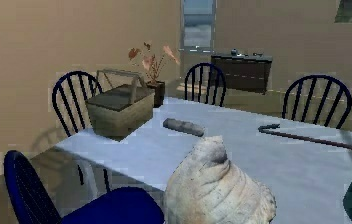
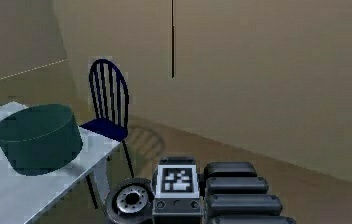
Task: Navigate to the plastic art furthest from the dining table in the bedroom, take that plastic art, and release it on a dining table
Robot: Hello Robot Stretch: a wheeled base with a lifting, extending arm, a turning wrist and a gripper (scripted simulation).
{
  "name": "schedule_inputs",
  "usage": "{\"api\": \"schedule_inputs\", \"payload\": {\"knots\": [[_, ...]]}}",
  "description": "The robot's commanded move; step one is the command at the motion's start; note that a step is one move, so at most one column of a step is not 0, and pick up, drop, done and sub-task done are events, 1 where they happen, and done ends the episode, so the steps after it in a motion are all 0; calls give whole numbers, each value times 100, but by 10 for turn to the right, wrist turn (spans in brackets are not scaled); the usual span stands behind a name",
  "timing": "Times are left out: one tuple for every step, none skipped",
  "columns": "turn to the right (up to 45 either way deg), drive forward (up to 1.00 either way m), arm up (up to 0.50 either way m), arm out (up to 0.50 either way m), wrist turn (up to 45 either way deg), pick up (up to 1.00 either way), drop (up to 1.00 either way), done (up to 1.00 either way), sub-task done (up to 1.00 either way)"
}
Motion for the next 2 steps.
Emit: {"api": "schedule_inputs", "payload": {"knots": [[420, 0, 0, 0, 0, 0, 0, 0, 0], [0, 35, 0, 0, 0, 0, 0, 0, 0]]}}
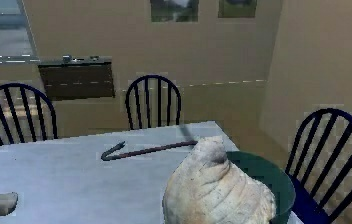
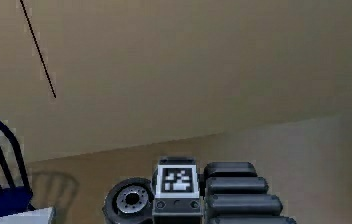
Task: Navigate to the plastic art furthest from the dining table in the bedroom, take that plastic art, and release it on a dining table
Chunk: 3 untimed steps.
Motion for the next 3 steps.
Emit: {"api": "schedule_inputs", "payload": {"knots": [[-330, 0, 0, 0, 0, 0, 0, 0, 0], [120, 0, 0, 0, 0, 0, 0, 0, 0], [60, 0, 0, 0, 0, 0, 0, 0, 0]]}}
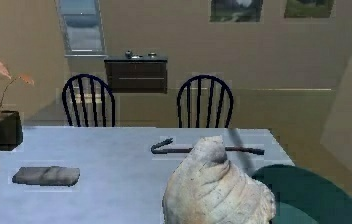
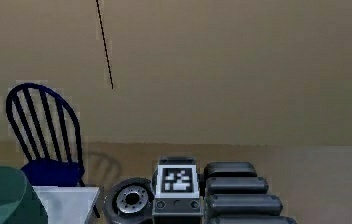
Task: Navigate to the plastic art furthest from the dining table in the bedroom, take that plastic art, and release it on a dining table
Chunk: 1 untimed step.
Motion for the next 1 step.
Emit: {"api": "schedule_inputs", "payload": {"knots": [[-60, 0, 0, 0, 0, 0, 0, 0, 0]]}}
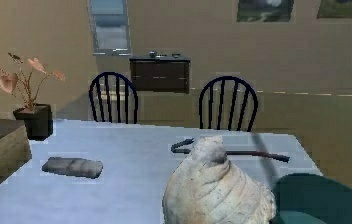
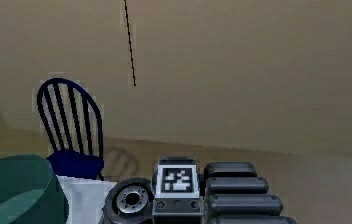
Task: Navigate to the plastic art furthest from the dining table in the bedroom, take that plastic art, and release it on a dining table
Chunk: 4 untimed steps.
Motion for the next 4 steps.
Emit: {"api": "schedule_inputs", "payload": {"knots": [[-450, 0, 0, 0, 0, 0, 0, 0, 0], [-240, 0, 0, 0, 0, 0, 0, 0, 0], [0, 10, 0, 0, 0, 0, 0, 0, 0], [450, 0, 0, 0, 0, 0, 0, 0, 0]]}}
